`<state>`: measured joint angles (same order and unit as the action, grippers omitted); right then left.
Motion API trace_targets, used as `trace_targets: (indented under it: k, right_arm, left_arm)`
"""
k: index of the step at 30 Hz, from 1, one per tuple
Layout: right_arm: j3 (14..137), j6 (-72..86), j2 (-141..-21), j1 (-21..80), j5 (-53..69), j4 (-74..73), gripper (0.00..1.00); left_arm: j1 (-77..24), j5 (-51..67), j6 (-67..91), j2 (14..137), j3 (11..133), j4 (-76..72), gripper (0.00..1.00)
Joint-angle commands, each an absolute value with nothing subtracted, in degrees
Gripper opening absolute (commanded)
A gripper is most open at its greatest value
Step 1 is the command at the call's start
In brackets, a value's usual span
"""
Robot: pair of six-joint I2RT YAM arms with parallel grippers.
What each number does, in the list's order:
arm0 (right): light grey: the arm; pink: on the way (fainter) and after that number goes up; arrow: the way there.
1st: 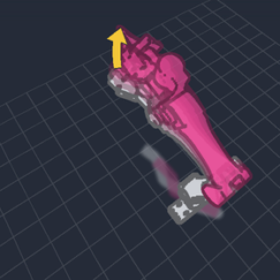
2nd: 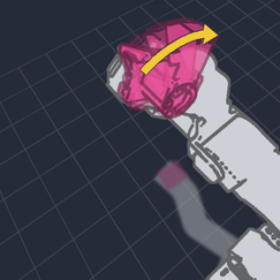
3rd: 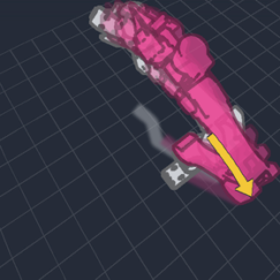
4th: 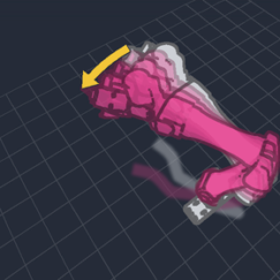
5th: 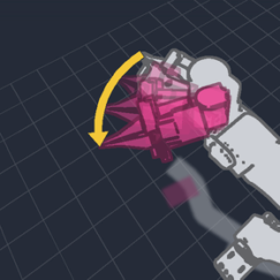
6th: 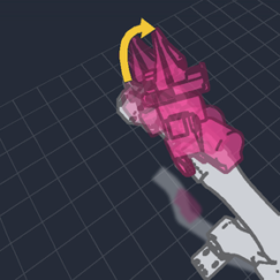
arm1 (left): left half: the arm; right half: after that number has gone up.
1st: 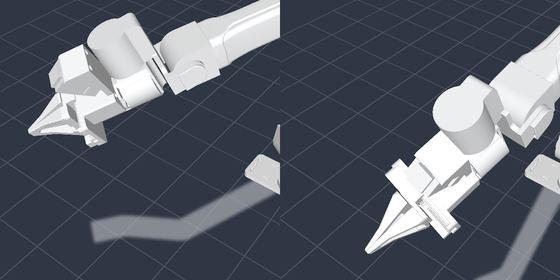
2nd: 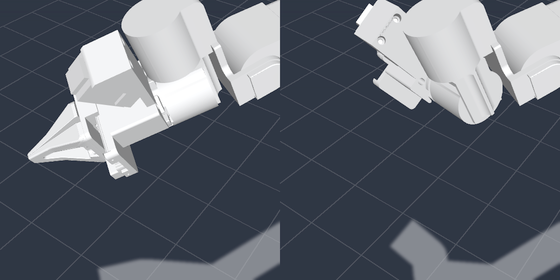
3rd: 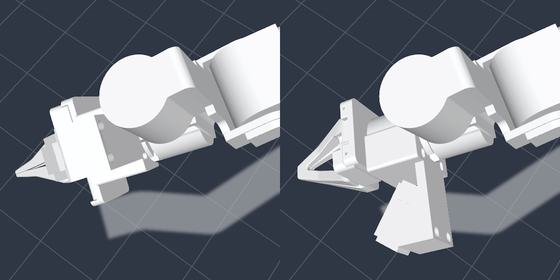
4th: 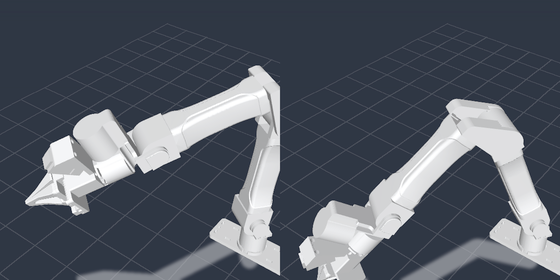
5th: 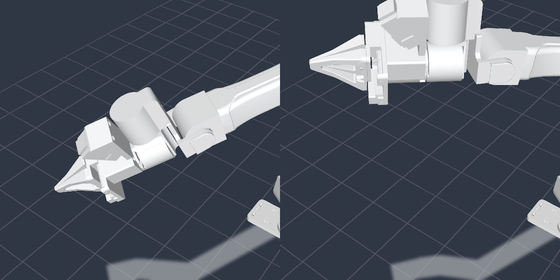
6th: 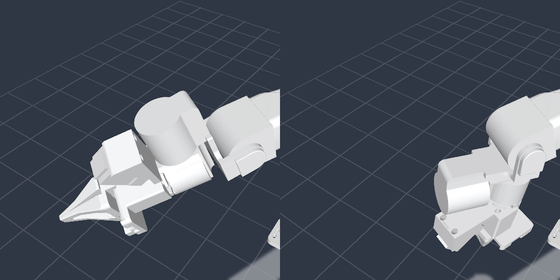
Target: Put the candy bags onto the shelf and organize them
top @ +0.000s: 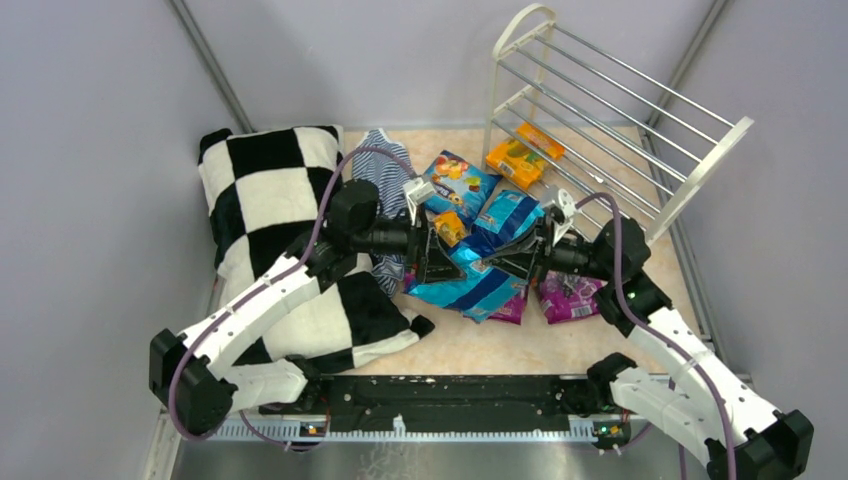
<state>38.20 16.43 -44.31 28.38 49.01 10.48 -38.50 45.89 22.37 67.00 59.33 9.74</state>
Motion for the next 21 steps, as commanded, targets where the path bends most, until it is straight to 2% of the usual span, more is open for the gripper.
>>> trace_targets:
  k: [1, 6, 12, 14, 19, 21]
  right_arm:
    - [43.94, 19.46, -42.95, 28.78, 47.73, 21.39, 0.0]
    - [44.15, 22.11, -44.28, 28.74, 44.64, 22.36, 0.0]
    - [44.79, 24.35, -45.59, 28.78, 40.14, 19.91, 0.0]
    - [45.07, 24.46, -45.41, 28.74, 37.27, 17.79, 0.0]
    - [45.82, 24.99, -45.28, 28.74, 29.84, 11.03, 0.0]
    - [47.04, 25.09, -45.69, 28.66, 27.23, 7.04, 0.0]
  left_arm:
    - [-38.5, 50.41, 20.86, 67.92, 57.36, 5.72, 0.93]
    - [-38.5, 49.3, 22.16, 67.07, 55.24, 5.08, 0.76]
    - [-38.5, 49.52, 28.8, 65.63, 52.39, -1.24, 0.41]
    - [-38.5, 48.45, 30.48, 65.17, 52.08, -2.13, 0.35]
    - [-38.51, 44.7, 34.44, 64.73, 52.41, -2.96, 0.13]
    - [-38.5, 43.05, 36.08, 64.53, 52.82, -2.8, 0.09]
